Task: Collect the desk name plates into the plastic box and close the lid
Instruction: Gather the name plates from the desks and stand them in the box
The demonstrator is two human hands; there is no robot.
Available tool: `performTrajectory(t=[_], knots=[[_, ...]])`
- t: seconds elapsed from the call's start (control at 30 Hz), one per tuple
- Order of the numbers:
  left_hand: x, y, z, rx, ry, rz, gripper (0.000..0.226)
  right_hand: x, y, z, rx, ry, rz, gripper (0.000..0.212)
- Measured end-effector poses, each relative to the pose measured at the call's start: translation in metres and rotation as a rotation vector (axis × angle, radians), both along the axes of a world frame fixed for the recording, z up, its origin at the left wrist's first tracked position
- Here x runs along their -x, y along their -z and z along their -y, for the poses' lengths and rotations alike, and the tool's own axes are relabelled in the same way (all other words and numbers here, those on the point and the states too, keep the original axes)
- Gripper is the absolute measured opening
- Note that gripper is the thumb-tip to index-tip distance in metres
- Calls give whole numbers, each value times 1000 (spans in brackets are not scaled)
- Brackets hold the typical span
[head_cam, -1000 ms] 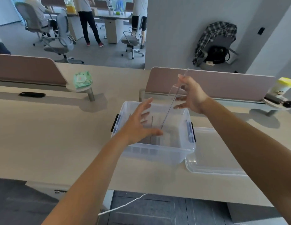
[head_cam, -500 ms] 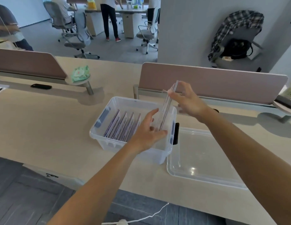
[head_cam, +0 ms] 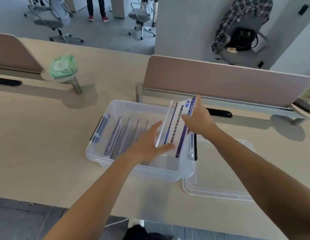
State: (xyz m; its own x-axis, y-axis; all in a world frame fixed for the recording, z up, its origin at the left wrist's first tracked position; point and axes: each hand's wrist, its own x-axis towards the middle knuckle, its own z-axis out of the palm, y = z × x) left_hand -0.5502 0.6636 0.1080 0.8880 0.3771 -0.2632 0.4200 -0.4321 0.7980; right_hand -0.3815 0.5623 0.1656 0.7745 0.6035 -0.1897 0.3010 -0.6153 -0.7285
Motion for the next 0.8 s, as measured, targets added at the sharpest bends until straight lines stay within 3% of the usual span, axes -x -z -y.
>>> performTrajectory(t=[0.1,0.2,0.27,0.4,0.67,0.8], knots=[[0,31,-29,-116,48,-39,81,-5,18,-2,66,28,10,47],[0,57,-42,-236,142,-105,70,-7,38,-5,138,33,-24,69],[2,70,-51,-369,159,-139,69,-8,52,-10,216,27,-63,81],[4,88,-73,-558,185,-268,77,-13,88,-28,335,-18,-146,84],[1,110,-85,-495,212,-390,98,-7,132,-62,487,-43,-270,97],[1,117,-84,-491,219,-430,101,-12,143,-61,490,-19,-313,90]])
